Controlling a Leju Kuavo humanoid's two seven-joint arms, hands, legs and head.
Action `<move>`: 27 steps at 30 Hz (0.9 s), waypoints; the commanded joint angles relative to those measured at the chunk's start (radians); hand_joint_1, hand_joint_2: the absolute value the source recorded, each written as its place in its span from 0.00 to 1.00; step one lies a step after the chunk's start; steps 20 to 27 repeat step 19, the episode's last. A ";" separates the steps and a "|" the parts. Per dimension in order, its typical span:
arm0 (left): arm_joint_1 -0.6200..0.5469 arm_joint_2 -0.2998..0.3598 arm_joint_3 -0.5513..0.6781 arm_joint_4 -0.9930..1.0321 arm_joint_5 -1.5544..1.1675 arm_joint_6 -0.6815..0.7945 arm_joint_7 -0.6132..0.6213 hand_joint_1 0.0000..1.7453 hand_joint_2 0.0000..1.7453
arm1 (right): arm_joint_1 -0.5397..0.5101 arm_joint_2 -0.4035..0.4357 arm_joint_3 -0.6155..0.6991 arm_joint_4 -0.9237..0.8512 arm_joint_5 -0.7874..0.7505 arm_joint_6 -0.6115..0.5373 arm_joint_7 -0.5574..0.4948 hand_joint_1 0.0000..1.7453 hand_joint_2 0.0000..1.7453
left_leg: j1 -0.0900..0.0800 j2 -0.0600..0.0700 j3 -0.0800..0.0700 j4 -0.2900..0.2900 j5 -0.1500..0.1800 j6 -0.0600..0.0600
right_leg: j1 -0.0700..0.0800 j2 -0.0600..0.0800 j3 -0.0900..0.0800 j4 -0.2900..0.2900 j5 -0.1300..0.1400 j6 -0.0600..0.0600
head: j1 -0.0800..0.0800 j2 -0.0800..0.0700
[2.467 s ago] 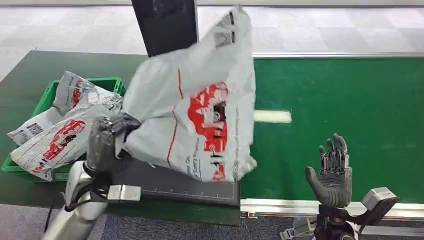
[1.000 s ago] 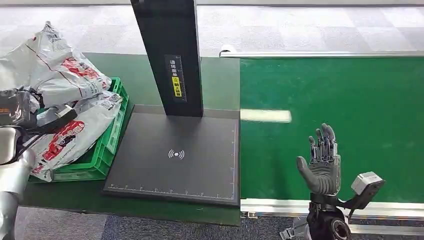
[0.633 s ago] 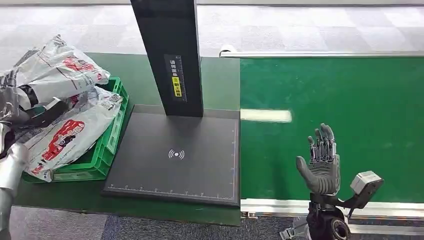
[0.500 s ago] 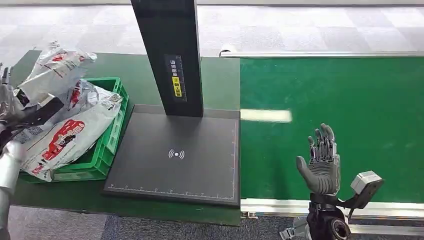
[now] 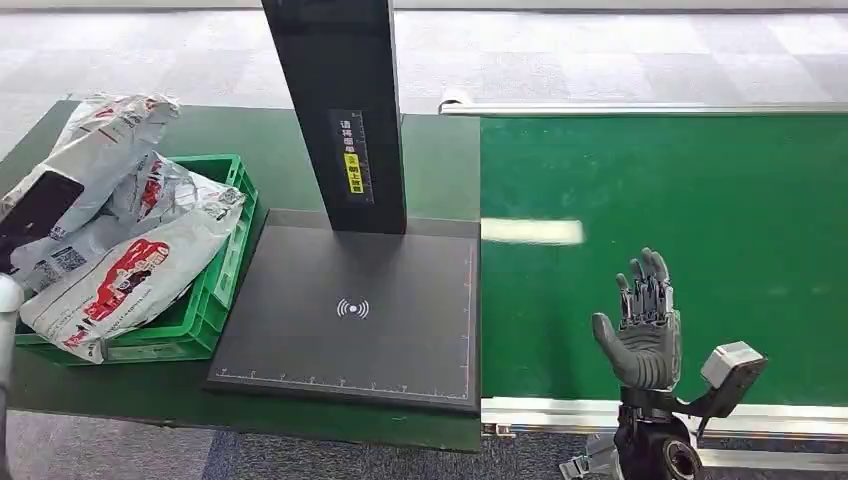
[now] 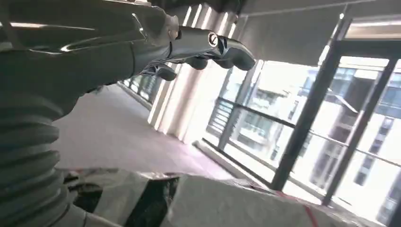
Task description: Moved the parcel from conveyor to table for the left to box.
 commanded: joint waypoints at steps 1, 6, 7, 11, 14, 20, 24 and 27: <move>0.128 -0.112 0.045 -0.310 0.466 -0.269 -0.143 0.00 1.00 | -0.007 0.001 -0.038 0.031 0.005 0.001 0.005 0.00 1.00 | 0.001 -0.004 0.001 -0.001 0.001 0.001 | 0.000 -0.002 0.003 -0.002 0.000 0.001 | 0.000 0.000; 0.425 -0.303 -0.058 -0.619 0.881 -0.551 -0.243 0.00 1.00 | -0.005 0.012 -0.033 0.036 0.002 0.001 0.002 0.00 1.00 | -0.002 -0.001 0.005 -0.004 0.001 0.001 | -0.002 0.000 0.005 -0.004 0.000 0.001 | 0.000 0.000; 0.514 -0.373 -0.159 -0.681 0.805 -0.498 -0.270 0.00 1.00 | 0.008 0.021 -0.035 0.020 0.002 -0.001 0.000 0.00 1.00 | -0.002 -0.002 0.006 -0.006 0.001 0.002 | -0.002 0.000 0.007 -0.006 0.001 0.001 | 0.000 0.000; 0.640 -0.509 -0.459 -0.583 0.754 -0.360 -0.294 0.00 1.00 | 0.035 0.042 -0.004 0.003 0.008 0.014 0.034 0.00 1.00 | -0.007 -0.008 0.009 -0.006 0.000 0.003 | -0.007 -0.006 0.009 -0.007 -0.002 0.003 | 0.000 0.000; 0.655 -0.562 -0.474 -0.435 0.813 -0.349 -0.229 0.00 1.00 | 0.026 0.048 0.033 0.046 0.021 0.009 0.037 0.00 1.00 | -0.006 -0.003 0.006 -0.004 -0.002 0.005 | -0.006 -0.001 0.008 -0.006 -0.001 0.004 | 0.001 0.000; 0.639 -0.622 -0.506 -0.222 0.782 -0.300 -0.262 0.00 1.00 | -0.010 0.063 0.087 0.117 0.040 -0.016 0.031 0.00 1.00 | -0.007 -0.001 0.006 -0.004 -0.003 0.005 | -0.007 0.001 0.006 -0.005 0.000 0.002 | 0.000 0.000; 0.639 -0.622 -0.506 -0.222 0.782 -0.300 -0.262 0.00 1.00 | -0.010 0.063 0.087 0.117 0.040 -0.016 0.031 0.00 1.00 | -0.007 -0.001 0.006 -0.004 -0.003 0.005 | -0.007 0.001 0.006 -0.005 0.000 0.002 | 0.000 0.000; 0.639 -0.622 -0.506 -0.222 0.782 -0.300 -0.262 0.00 1.00 | -0.010 0.063 0.087 0.117 0.040 -0.016 0.031 0.00 1.00 | -0.007 -0.001 0.006 -0.004 -0.003 0.005 | -0.007 0.001 0.006 -0.005 0.000 0.002 | 0.000 0.000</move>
